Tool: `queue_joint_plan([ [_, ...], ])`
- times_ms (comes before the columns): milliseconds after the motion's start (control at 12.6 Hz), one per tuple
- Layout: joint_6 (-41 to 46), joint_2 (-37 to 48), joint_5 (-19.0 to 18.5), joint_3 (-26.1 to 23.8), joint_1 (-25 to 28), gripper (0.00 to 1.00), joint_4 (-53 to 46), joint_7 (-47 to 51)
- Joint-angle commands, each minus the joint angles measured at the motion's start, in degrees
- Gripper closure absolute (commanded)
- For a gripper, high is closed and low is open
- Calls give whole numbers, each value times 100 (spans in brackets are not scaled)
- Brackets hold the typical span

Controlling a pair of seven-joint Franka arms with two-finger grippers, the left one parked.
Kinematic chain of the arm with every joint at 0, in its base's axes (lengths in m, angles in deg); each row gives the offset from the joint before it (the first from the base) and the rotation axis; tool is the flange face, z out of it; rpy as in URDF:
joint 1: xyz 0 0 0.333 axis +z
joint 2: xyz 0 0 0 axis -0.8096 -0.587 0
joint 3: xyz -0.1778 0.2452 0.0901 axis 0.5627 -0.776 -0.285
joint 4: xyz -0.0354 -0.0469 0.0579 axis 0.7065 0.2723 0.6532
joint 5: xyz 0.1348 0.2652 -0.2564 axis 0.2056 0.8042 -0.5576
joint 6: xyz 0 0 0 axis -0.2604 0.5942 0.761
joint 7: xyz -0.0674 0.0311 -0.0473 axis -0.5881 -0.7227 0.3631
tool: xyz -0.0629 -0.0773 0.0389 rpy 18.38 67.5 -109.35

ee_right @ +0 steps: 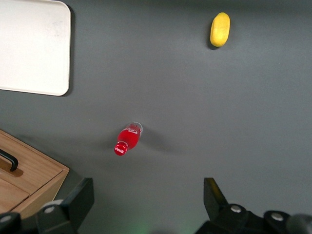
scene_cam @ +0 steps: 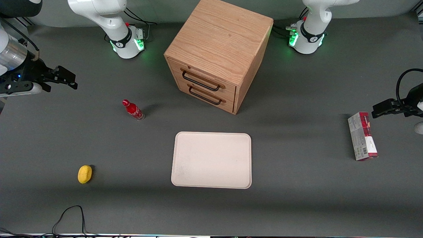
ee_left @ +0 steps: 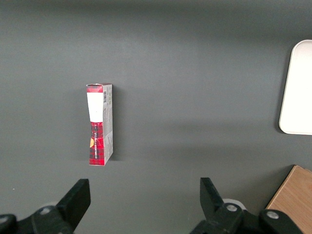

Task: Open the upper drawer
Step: 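Move the right gripper toward the upper drawer's black handle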

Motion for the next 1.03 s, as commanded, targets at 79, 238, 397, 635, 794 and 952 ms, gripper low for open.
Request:
queue_joint_plan([
  [79, 12, -185, -135, -46, 75, 0, -288, 123],
  [238, 12, -422, -100, -212, 75, 0, -551, 132],
  [397, 91, -765, -56, -1018, 66, 0, -1042, 185],
  [635, 372, -1248, 198, -2178, 57, 0, -1570, 186],
  [794, 381, -1530, 86, -3179, 48, 0, -1869, 11],
  [952, 381, -1881, 6, -3998, 48, 0, -1958, -463],
])
